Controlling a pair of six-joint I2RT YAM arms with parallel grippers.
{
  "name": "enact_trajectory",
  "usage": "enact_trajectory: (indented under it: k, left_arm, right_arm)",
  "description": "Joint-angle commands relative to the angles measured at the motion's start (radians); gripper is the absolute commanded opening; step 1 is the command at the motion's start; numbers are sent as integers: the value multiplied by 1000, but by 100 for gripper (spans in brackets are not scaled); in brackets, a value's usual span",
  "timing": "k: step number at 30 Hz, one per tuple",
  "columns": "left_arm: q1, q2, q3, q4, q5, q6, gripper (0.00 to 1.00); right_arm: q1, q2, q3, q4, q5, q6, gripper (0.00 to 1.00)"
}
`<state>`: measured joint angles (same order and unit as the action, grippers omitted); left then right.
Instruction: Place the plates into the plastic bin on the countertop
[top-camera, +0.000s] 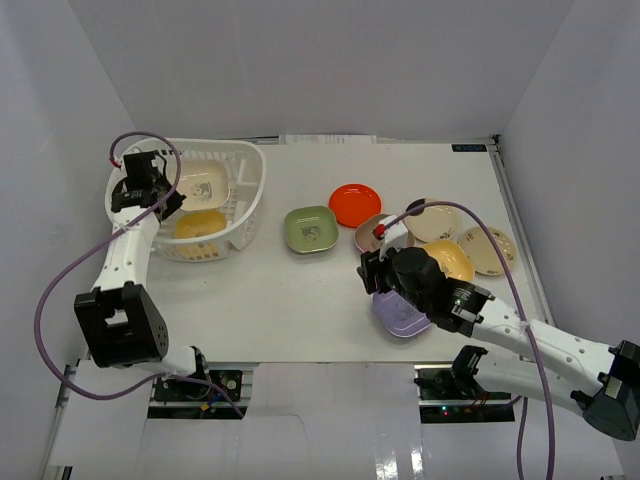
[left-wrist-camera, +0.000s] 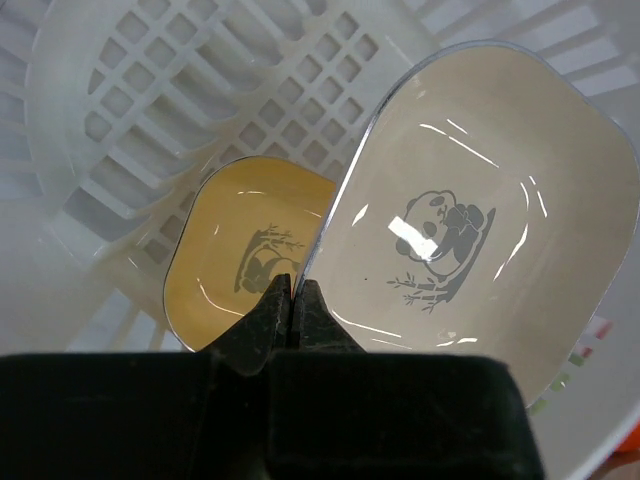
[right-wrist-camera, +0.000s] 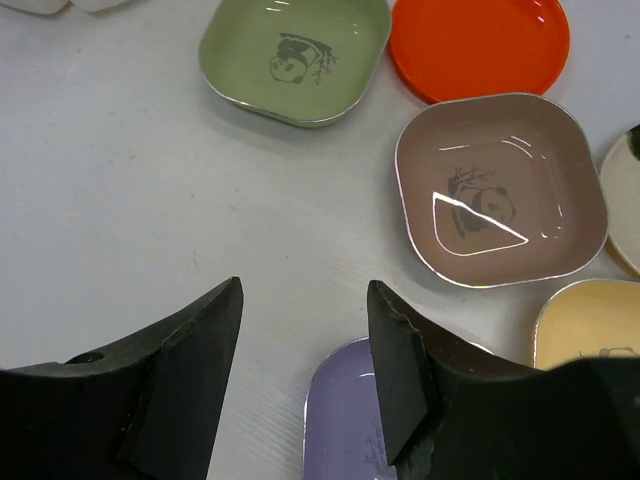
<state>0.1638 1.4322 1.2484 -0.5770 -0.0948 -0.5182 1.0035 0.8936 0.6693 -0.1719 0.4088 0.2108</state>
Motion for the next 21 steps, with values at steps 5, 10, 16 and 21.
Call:
enact_trajectory:
  k: [5,10,16,21]
  left_arm:
    - [8,83,-38,37,-42,40,0]
    - [8,111,-64,35,-45,44,23]
    - [6,56,-60,42,4,38,71]
    - [6,-45,-1,42,101,29,84]
  right_arm:
    - [-152,152,21,92,-61,10,60]
    - [-272,344,90,115,-91,-42,63]
    - [-330,533,168,124,-168,-135,64]
    - [-359,622,187,127,-238,-163,61]
